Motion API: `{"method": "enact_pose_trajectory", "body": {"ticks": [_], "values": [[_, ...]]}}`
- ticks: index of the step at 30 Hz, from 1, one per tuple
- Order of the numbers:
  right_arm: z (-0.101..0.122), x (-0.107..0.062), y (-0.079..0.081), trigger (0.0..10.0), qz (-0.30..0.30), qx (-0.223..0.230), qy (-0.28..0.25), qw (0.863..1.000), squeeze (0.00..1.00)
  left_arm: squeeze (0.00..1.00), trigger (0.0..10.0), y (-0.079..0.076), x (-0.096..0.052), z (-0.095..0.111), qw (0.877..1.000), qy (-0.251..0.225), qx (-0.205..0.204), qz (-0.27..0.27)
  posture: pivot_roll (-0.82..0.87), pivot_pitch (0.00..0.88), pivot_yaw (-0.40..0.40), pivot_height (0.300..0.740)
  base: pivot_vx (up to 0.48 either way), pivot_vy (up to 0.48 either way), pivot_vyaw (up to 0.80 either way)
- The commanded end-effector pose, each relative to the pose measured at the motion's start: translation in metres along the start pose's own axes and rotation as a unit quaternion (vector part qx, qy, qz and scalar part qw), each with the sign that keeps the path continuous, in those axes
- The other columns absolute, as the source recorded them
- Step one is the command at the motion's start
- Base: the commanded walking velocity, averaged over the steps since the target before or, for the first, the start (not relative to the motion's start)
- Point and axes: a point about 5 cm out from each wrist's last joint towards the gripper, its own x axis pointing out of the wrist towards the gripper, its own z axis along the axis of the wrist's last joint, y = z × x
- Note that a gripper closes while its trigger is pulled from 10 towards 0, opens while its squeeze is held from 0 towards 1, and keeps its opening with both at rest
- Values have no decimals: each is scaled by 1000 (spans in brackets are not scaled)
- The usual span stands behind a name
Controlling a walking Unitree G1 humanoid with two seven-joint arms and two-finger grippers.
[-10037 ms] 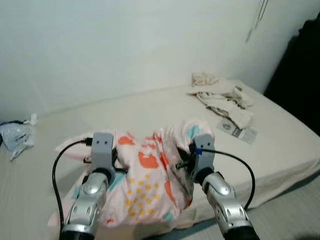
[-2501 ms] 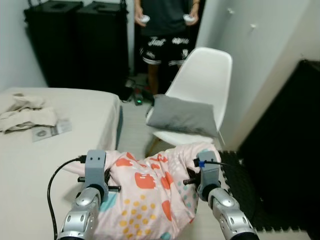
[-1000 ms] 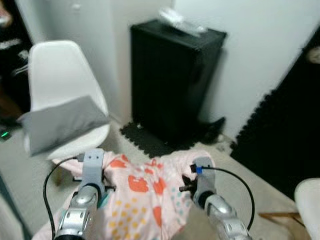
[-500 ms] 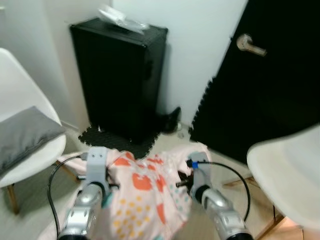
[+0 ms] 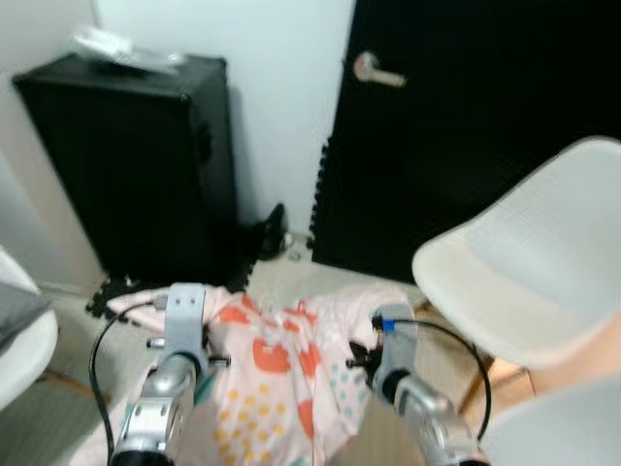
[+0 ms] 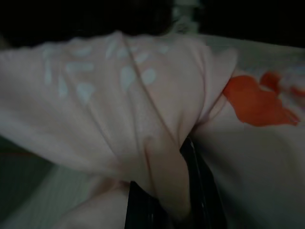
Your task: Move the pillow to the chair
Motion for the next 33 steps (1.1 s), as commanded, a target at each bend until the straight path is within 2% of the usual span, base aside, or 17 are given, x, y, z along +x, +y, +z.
{"method": "enact_pose_trajectory", "body": {"ticks": [1, 4, 7, 8, 9, 12, 15, 17, 19, 21, 22, 24, 25, 29, 33], "values": [[11, 4, 6, 10000, 17, 0, -17, 1000, 0, 0, 10000, -4, 1, 5, 1000, -11, 2, -15, 31, 35, -20, 740, 0, 0, -800], [4, 1, 3, 10000, 11, -9, -10, 1000, 0, 0, 10000, -2, 0, -4, 1000, 1, -22, -8, 21, 57, 5, 740, 0, 0, -800], [6, -2, -2, 10000, -16, -8, -12, 1000, 0, 0, 10000, -1, -1, -3, 1000, 0, -6, -17, 22, 38, -1, 740, 0, 0, -800], [13, -1, 0, 10000, -19, 4, -31, 999, 0, 0, 10000, 1, 1, 2, 1000, -9, -11, -21, 8, 73, 1, 740, 0, 0, -800], [18, -1, 1, 10000, -21, 14, -48, 999, 0, 0, 10000, 4, 3, 4, 1000, -9, -15, -16, 8, 73, 1, 740, 0, 0, -800], [22, -2, -4, 10000, -33, 5, -74, 997, 0, 0, 10000, 12, 7, -1, 1000, -3, -1, 11, 8, 49, 9, 740, 0, 0, -800], [25, -2, -18, 10000, -62, 21, -84, 994, 0, 0, 10000, 7, 6, 3, 1000, -9, -22, 10, 28, 62, 24, 740, 0, 0, -800], [30, -2, -25, 10000, -86, 35, -89, 992, 0, 0, 10000, 2, 5, 6, 1000, -15, -10, -11, 34, 30, -6, 740, 0, 0, -800], [36, 0, -24, 10000, -90, 57, -96, 990, 0, 0, 10000, 0, 6, 9, 1000, -20, 3, -21, 42, 56, 13, 740, 0, 0, -800], [37, 3, -23, 10000, -87, 43, -92, 991, 0, 0, 10000, 1, 8, 7, 1000, -16, 7, -12, 40, 32, 18, 740, 0, 0, -800], [37, 6, -21, 10000, -85, 9, -83, 993, 0, 0, 10000, 3, 9, 7, 1000, -12, 5, 1, 39, 33, 13, 740, 0, 0, -800], [37, 6, -22, 10000, -88, 18, -84, 992, 0, 0, 10000, -3, 11, 12, 1000, -23, -3, -15, 41, 63, -1, 740, 0, 0, -800], [38, 6, -20, 10000, -86, 12, -85, 993, 0, 0, 10000, -4, 11, 14, 999, -28, 3, -18, 31, 42, -2, 740, 0, 0, -800], [40, 5, -19, 10000, -82, 5, -88, 993, 0, 0, 10000, -4, 11, 14, 999, -27, -1, -17, 31, 53, -6, 740, 0, 0, -800], [37, 4, -26, 10000, -100, 0, -85, 991, 0, 0, 10000, -3, 10, 8, 1000, -20, 3, -14, 23, 46, -3, 740, 0, 0, -800]]}}
